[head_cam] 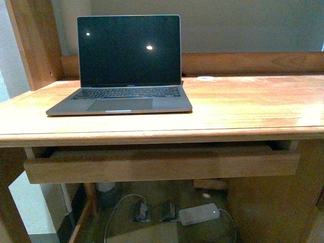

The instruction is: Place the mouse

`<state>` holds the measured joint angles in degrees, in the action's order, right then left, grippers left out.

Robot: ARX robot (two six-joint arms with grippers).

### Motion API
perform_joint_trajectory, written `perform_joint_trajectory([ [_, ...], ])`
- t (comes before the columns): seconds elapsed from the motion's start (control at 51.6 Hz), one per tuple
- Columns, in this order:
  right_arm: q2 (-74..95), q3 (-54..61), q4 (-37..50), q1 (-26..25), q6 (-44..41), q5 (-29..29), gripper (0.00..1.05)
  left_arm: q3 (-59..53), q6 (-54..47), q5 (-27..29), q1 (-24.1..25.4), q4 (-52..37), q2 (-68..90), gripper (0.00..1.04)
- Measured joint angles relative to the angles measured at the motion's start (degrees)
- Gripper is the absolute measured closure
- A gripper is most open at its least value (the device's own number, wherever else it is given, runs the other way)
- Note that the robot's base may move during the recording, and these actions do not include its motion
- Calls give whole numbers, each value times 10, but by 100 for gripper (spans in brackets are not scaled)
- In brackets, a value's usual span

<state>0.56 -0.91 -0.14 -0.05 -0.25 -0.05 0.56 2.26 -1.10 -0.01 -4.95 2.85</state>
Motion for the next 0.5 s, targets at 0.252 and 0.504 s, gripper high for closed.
perform_joint_trajectory([
  [0.252,0,0,0,0,0,0,7,0,214,-57,33,-228,210,7],
  [0.504,0,0,0,0,0,0,7,2,475,-26,23,-544,539,7],
])
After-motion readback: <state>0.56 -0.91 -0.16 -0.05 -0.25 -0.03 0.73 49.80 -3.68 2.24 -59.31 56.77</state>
